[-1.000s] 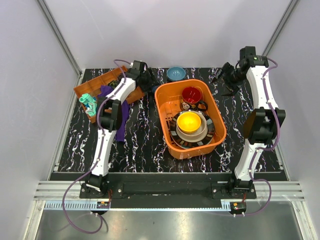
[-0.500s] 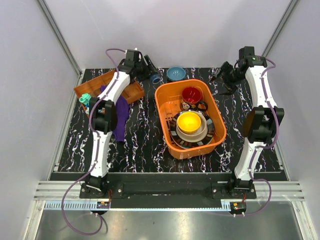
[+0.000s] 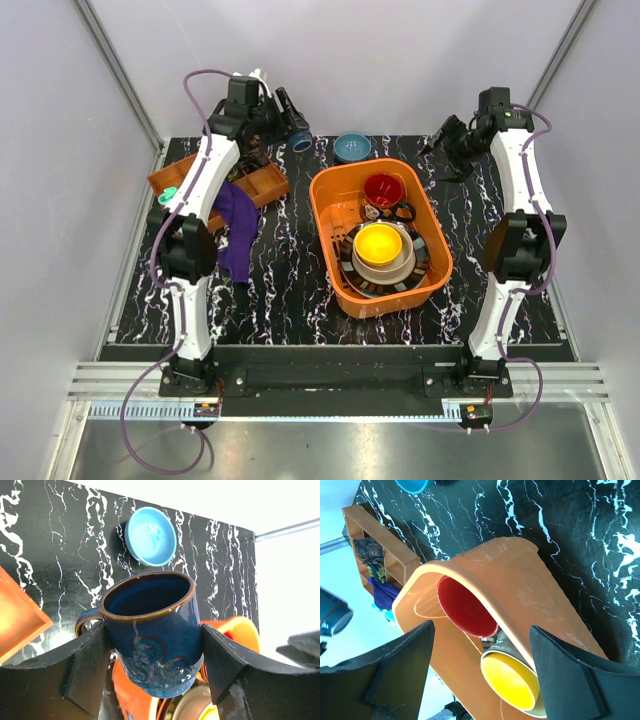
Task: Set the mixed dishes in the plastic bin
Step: Pick up the cup at the center of the board.
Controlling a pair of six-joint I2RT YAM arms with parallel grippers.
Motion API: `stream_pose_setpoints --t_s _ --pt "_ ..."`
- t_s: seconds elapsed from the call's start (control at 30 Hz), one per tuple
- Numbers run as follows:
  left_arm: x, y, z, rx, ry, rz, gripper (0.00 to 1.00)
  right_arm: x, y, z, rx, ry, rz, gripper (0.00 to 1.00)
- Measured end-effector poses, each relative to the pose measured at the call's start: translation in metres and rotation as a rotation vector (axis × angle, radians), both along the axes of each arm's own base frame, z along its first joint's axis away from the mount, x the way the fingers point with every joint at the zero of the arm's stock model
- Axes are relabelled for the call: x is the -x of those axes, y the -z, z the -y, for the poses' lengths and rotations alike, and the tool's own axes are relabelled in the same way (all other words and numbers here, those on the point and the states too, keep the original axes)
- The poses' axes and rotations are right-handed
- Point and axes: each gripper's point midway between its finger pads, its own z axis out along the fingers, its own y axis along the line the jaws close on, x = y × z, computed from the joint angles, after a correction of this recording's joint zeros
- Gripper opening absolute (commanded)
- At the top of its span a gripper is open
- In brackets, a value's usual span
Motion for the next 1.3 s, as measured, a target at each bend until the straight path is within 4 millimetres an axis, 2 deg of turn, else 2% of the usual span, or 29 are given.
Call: stream_pose_setpoints --t_s 0.17,0.47,0.77,0.87,1.0,1.13,1.3 --pt "0.021 -0.014 -0.007 -0.038 0.02 0.01 0.0 -0.004 0.004 -0.002 -0.015 -0.004 -0.001 0.86" --pt "0.075 -0.005 -0.029 -0.149 0.044 -0.072 0.0 -0.025 0.001 -0.002 -0.02 -0.002 0.042 0.86" --pt "0.117 -0.032 -0.046 -0.207 0.055 -0.045 0.0 -0.046 -0.003 -0.005 -0.045 -0.007 0.083 0.86" --pt "0.136 -0.024 -0.053 -0.226 0.05 -0.076 0.0 -0.049 -0.002 -0.005 -0.045 -0.007 0.089 0.86" --pt "0.163 0.002 -0.059 -0.266 0.055 -0.168 0.0 -0.054 -0.004 -0.005 -0.045 -0.006 0.1 0.86" --pt "0.176 0.015 -0.057 -0.315 0.082 -0.209 0.0 -0.057 -0.009 -0.004 -0.044 -0.006 0.119 0.86" --pt "0.184 0.016 -0.049 -0.346 0.12 -0.2 0.0 -0.059 -0.013 -0.004 -0.043 -0.006 0.131 0.86"
